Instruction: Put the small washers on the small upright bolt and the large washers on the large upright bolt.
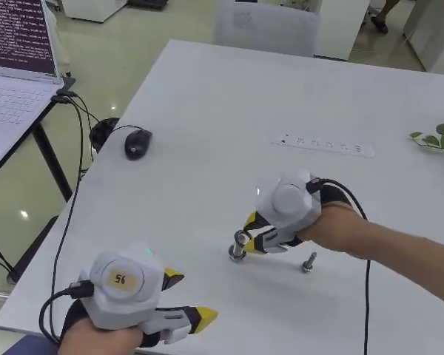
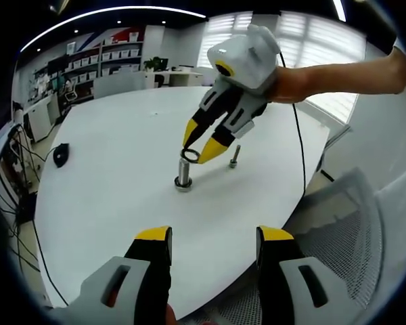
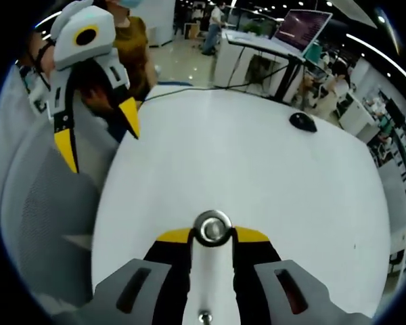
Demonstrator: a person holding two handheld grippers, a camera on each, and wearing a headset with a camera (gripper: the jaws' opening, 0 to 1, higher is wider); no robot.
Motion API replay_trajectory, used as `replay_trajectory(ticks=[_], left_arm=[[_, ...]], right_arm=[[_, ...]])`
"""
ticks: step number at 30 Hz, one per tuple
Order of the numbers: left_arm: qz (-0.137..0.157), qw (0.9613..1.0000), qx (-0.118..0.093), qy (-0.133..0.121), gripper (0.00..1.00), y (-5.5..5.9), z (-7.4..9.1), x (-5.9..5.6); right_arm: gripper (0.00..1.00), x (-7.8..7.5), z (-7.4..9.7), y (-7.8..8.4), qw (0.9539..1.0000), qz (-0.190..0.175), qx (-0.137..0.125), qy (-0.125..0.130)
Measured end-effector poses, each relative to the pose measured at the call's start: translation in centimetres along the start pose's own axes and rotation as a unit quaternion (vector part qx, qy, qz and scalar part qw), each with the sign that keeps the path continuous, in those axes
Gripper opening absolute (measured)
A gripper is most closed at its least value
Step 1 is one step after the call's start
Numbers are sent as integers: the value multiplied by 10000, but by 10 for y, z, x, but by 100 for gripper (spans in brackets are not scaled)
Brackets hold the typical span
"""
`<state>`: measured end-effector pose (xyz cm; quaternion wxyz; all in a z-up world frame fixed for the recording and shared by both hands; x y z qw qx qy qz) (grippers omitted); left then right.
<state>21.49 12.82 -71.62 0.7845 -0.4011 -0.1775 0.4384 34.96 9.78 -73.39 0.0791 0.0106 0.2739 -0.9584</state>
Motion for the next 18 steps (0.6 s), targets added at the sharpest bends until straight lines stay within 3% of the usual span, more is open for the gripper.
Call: replay_trajectory(ticks=[5,18], left_arm=[[27,10000,-2,-45,49,2,3,3],[54,10000,4,-33,49,3,3,2]], right_arm=[[23,-5,-8,5,9998,-102,188,20],[23,-6,-16,8,9993,-234,295,-69]])
Point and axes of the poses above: the centre of the closed fingertips' face, and the gripper's own axes: z roughly backward along the fingers, x roughly to its left, y roughly out of its underside, the point moved 1 cm from there along z, roughly backward along the fingers, and after that the axes turned 9 degrees about -z, right-handed, at the moved point
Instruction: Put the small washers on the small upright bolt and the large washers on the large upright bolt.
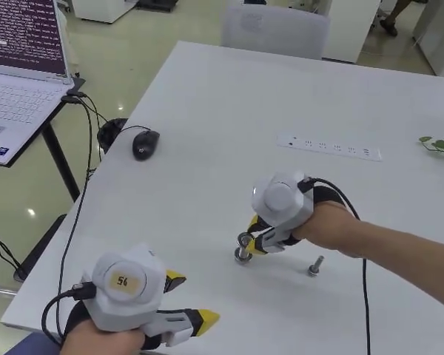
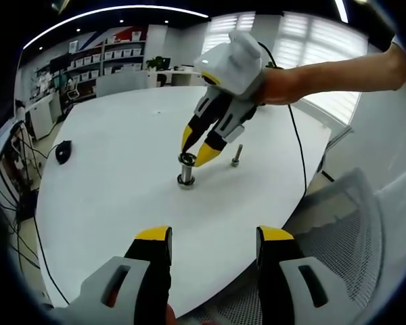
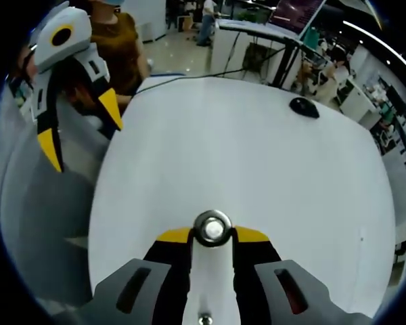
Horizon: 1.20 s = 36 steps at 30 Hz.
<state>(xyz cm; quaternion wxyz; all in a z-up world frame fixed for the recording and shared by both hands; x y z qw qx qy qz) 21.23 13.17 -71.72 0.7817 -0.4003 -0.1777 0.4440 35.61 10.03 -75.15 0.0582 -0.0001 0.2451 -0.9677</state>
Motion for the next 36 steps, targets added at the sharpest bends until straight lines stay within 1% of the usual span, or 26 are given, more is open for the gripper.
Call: replay_trajectory(ticks=[7,9,12,16,21,28,36], left_arm=[[-4,10000,10,-6,49,1,0,2],[0,10000,4,-9,49,0,0,3],[-3,10000,9,-3,49,1,-1,3],[-7,10000,6,7,49,0,-1,2],[-28,10000,37,47,49,1,-3,-1],[-12,10000,30,50,49,0,-4,-1],[16,10000,45,6,49,2,-1,2]], right_arm=[[23,-2,-7,3,9999,-91,90,-44],[23,-3,-7,2,9997,-222,43,-66],[23,-5,-7,0,9996,-276,17,-73],[23,-4,-7,0,9997,-217,104,-19],[23,0,-9,-1,9997,-137,181,-48],[23,0,-20,4,9990,-45,437,-55],[23,1,-36,11,9985,-214,490,-135]])
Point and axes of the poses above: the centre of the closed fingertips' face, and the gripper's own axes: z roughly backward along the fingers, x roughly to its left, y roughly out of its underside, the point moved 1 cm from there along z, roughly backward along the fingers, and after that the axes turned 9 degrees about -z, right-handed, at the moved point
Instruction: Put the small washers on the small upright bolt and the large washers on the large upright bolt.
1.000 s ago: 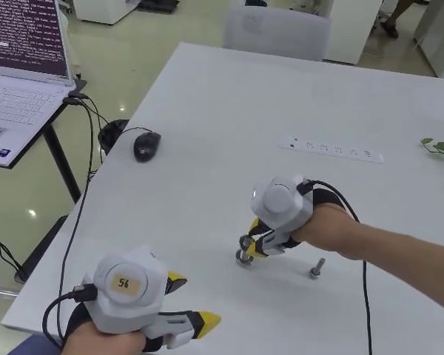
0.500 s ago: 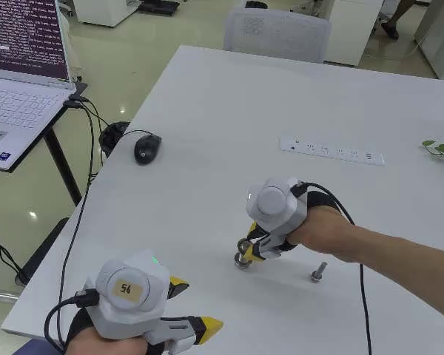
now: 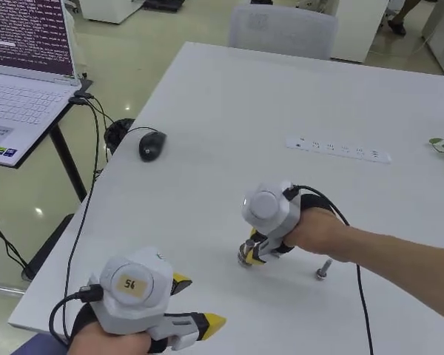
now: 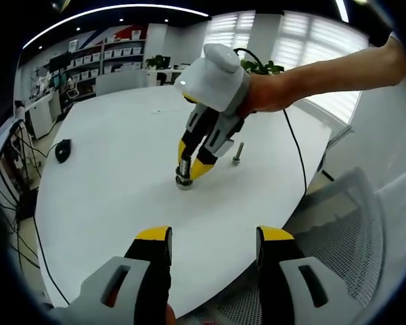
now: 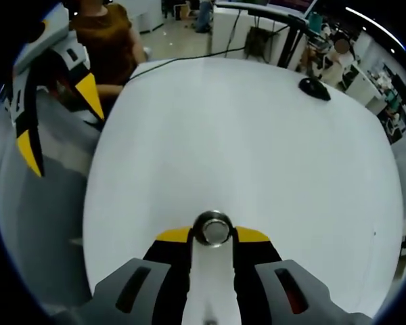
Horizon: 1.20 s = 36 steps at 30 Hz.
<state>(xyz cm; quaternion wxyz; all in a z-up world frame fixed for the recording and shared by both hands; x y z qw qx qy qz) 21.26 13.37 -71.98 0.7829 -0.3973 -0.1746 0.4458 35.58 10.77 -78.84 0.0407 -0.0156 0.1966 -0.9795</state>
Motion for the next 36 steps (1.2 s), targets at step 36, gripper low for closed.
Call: replay_trajectory(ticks=[36], left_arm=[[-183,9995,10,240,49,-9,-15,-8]], right_arm=[[33,63,34,80,9732,-1805,-1326,516]])
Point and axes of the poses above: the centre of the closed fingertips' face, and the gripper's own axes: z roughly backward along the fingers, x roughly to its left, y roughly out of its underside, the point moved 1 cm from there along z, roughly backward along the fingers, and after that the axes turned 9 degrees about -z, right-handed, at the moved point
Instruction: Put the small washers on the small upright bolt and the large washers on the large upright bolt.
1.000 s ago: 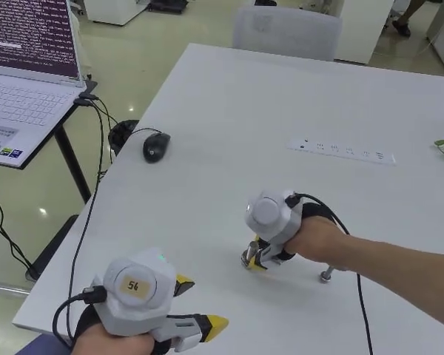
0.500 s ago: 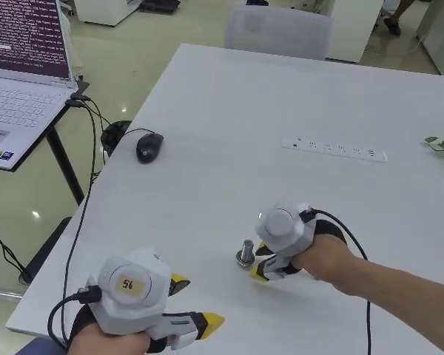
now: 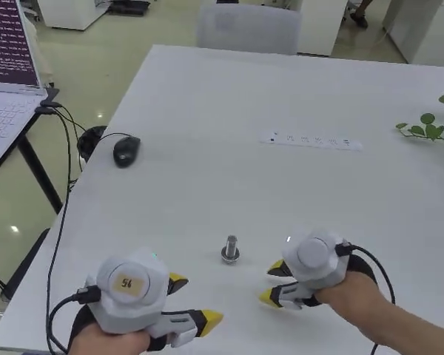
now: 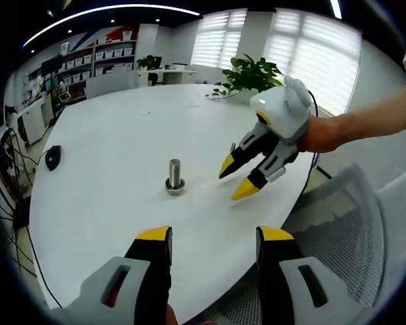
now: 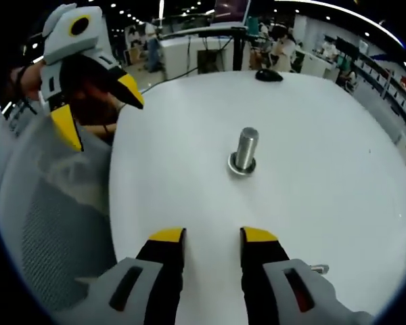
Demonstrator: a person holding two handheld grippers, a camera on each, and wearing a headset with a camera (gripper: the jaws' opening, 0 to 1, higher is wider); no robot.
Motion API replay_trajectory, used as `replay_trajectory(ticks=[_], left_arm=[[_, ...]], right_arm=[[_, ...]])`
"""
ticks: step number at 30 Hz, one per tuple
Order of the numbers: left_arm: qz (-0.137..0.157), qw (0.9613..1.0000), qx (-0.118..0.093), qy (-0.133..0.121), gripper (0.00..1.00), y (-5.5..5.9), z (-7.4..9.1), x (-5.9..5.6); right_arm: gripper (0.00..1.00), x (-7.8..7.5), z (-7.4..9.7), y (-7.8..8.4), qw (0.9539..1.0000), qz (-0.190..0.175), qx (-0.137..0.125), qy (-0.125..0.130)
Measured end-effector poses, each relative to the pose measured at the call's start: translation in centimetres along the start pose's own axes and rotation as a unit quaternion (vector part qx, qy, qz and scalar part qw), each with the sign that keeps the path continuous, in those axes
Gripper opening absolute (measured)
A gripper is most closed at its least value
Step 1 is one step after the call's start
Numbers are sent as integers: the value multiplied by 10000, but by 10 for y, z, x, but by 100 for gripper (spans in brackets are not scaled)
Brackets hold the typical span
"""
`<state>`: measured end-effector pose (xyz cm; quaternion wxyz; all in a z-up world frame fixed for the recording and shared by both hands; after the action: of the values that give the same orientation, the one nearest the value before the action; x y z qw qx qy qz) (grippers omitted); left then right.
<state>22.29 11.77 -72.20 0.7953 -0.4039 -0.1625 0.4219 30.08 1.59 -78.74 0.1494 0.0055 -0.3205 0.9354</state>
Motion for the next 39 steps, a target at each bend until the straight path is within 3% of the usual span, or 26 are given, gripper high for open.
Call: replay_trajectory(ticks=[4,13,19,28,39], left_arm=[[-48,10000,17,44,49,0,-1,0],[-77,9999,51,85,49,2,-2,2],[-130,9998,61,114,49,-1,-3,1],[-200,9997,55,145,49,-5,-6,2],[-158,9998,43,126,49,-3,-5,1]], right_arm=[[34,0,16,19,9988,-411,-221,139],[41,-12,46,60,9936,-966,-303,503],[44,-20,62,71,9872,-1341,-533,683],[52,-23,79,82,9797,-1606,-830,867],[57,-20,85,90,9723,-1864,-1020,978]])
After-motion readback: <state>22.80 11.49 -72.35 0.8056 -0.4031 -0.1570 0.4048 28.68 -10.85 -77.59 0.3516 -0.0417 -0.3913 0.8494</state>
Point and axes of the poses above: the centre of the closed fingertips' face, and the gripper's own axes: z roughly backward along the fingers, x roughly to its left, y roughly out of its underside, the point moved 1 cm from there along z, roughly backward along the fingers, and after that the axes turned 9 degrees about -z, right-handed, at the moved point
